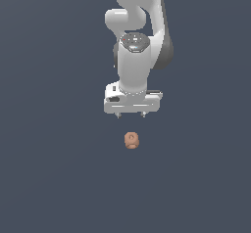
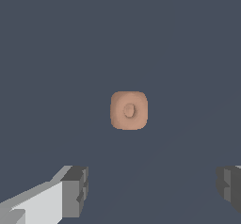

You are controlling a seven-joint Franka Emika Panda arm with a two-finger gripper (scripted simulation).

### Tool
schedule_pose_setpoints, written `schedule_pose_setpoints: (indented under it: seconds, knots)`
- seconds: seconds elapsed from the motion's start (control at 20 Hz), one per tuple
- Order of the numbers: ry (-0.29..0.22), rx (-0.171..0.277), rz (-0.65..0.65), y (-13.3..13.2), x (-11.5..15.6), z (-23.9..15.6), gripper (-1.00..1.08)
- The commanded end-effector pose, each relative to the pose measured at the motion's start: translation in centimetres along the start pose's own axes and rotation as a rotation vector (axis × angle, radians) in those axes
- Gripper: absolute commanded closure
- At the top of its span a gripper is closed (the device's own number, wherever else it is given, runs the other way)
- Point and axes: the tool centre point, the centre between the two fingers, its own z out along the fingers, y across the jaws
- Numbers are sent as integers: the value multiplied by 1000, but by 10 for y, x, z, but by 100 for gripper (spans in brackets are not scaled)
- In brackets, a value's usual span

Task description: Pick up the object and move it to a goal position.

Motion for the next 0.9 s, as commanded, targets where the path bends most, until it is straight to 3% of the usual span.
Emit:
schedule_pose_setpoints:
  seconds: [0.0, 0.4, 0.85]
  knots:
    - [0, 0, 0, 0, 0, 0, -92]
    - [-6, 27, 0, -26, 3, -6, -92]
    - [-8, 24, 1, -23, 7, 5, -92]
